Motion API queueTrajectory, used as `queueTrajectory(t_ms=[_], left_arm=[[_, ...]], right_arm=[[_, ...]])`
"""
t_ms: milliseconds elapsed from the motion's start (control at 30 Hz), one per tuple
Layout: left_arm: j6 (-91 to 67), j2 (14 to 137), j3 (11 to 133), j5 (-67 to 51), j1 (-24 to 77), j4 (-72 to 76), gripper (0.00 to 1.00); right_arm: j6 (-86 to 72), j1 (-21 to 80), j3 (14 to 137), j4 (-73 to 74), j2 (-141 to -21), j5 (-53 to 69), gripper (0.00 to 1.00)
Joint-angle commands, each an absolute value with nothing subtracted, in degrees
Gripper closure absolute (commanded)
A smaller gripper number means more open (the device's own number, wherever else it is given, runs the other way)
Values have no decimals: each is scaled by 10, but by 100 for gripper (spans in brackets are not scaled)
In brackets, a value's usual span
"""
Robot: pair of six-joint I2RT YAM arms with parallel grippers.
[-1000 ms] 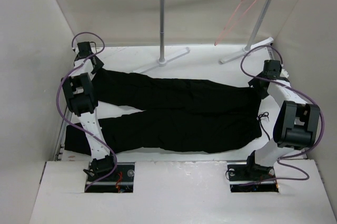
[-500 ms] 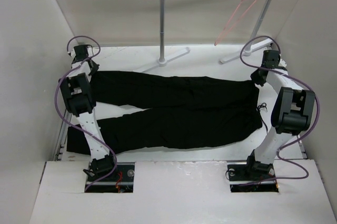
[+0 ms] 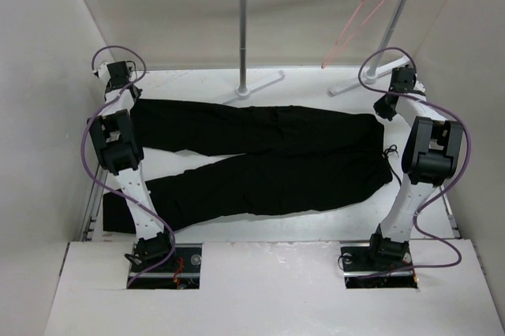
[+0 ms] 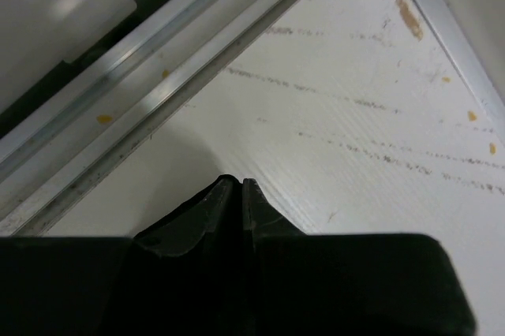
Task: Place the trousers on the hanger
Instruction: Flatten out the trousers at the center of the board.
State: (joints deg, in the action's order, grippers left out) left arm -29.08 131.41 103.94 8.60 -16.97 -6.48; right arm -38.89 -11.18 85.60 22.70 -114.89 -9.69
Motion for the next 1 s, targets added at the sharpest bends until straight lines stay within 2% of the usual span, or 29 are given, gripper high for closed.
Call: queueTrajectory(t_ms=[0,133,267,333,433,533,667,700,733,800,833,867,933,967], left_arm=[[-293,1296,1057,148,-159,-9,92],[-294,1298,1081,170,-150,1,92],[-295,1309,1099,174,-138,9,88],[-296,1313,1100,174,-133,11,76],[-297,1301,1093,178,-131,4,45],[-296,1268,1072,182,-131,4,26],[-305,1201,1018,196,-138,-2,16],[-308,1178,1000,200,-138,-6,11],[-314,1155,978,198,-136,-10,11],[-324,1102,926,185,-131,-12,15],[-327,1073,895,177,-122,-14,23],[-329,1040,862,176,-113,-20,35],[-347,967,791,187,-95,-51,75],[-360,929,757,193,-86,-75,86]], right_arm=[[-385,-115,889,226,-1142,-119,90],[-388,-115,901,227,-1136,-133,90],[-389,-115,914,229,-1143,-128,86],[-394,-113,916,234,-1138,-123,80],[-394,-107,901,237,-1103,-113,59],[-392,-97,855,238,-1037,-112,46],[-403,-72,761,229,-933,-120,41],[-410,-60,732,223,-901,-123,42],[-416,-45,702,217,-870,-120,50],[-444,-9,655,218,-794,-92,78],[-454,16,632,210,-750,-82,86],[-454,53,614,200,-717,-80,90],[-439,118,590,215,-671,-83,91],[-436,146,578,228,-655,-78,91]])
